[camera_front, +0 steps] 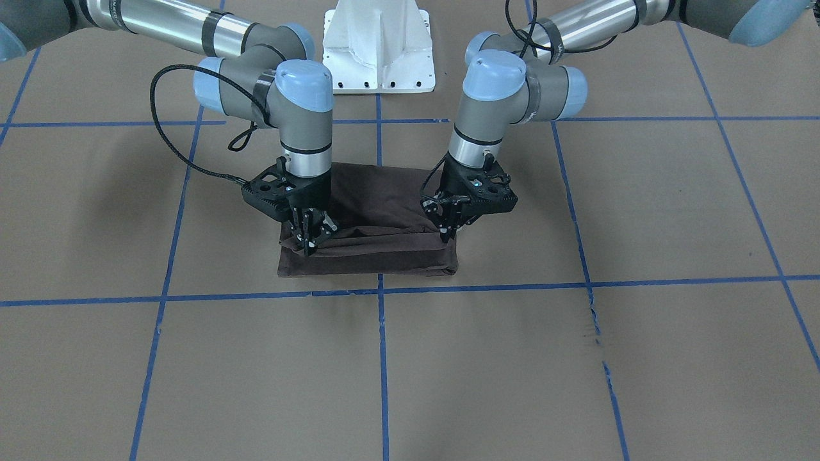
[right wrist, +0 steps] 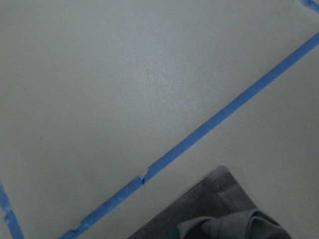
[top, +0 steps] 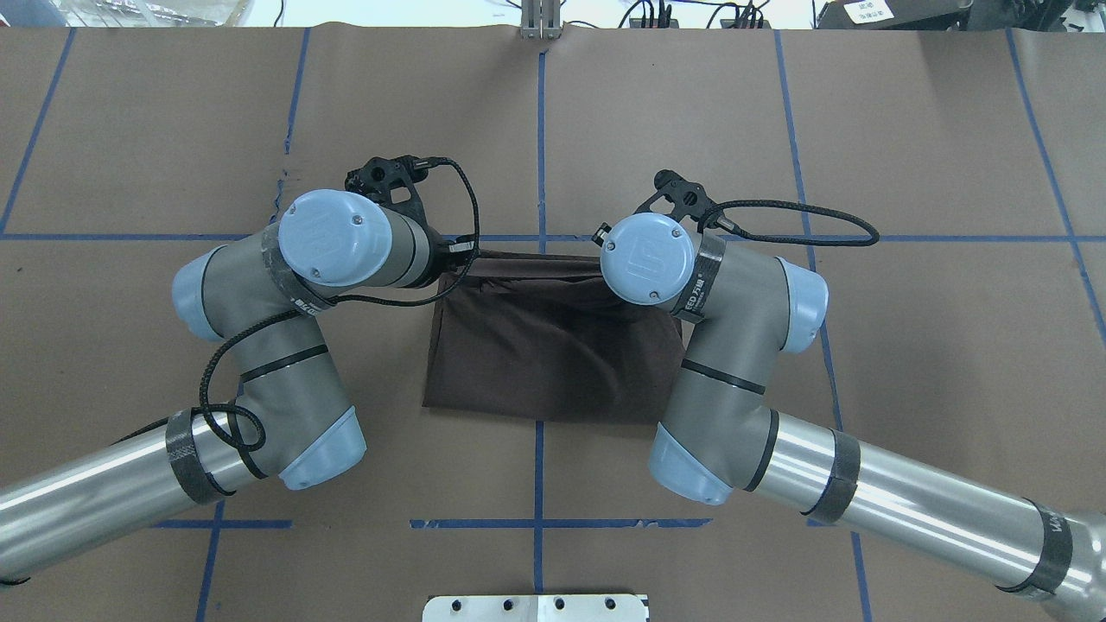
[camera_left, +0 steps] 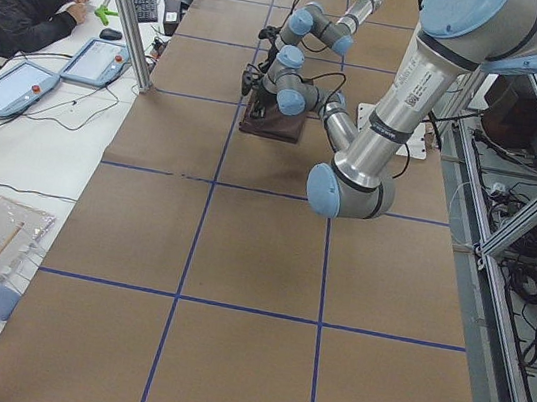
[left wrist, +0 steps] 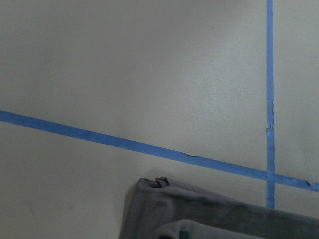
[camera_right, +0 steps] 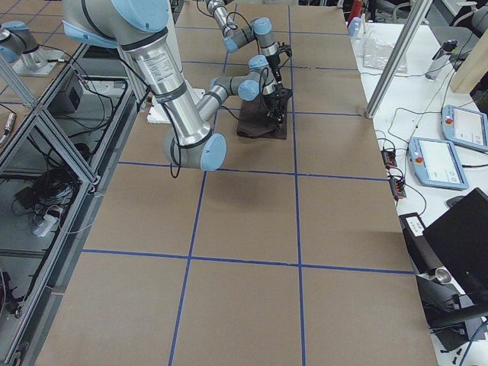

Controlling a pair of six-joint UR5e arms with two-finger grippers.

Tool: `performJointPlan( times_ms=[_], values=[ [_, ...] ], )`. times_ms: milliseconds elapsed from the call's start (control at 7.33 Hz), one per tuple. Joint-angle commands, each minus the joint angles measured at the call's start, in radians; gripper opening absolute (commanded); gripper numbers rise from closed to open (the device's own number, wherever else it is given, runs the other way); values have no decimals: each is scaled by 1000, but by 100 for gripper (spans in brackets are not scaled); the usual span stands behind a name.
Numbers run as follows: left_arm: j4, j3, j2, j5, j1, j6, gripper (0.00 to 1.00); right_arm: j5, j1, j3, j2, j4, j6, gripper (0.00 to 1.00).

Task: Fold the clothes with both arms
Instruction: 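Lower the folded edge onto the far edge with both grippers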

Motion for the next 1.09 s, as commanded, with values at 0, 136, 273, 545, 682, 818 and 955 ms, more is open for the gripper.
performJointPlan(
  times_ms=[0, 136, 273, 545, 682, 818, 955],
  values=[
    [-32, 2, 9, -3, -13, 123, 100, 4, -2, 1, 4, 5, -170, 100],
    [-43, -3, 12, -11, -44, 189, 100, 7, -1, 9, 29, 2, -192, 100],
    [-43, -3, 17, -57, -73, 245, 100, 50, -4, 18, 43, -1, -206, 100],
    [-56, -4, 27, -77, -81, 251, 100, 38, -56, 14, 53, -2, -281, 100],
    [-57, -4, 30, -77, -81, 250, 100, 17, -64, -8, 50, -1, -307, 100],
    [-57, -4, 32, -77, -81, 248, 100, 8, -64, -37, 51, -1, -383, 100],
    [-57, -4, 32, -77, -81, 248, 100, 7, -64, -43, 50, -3, -446, 100]
  ],
)
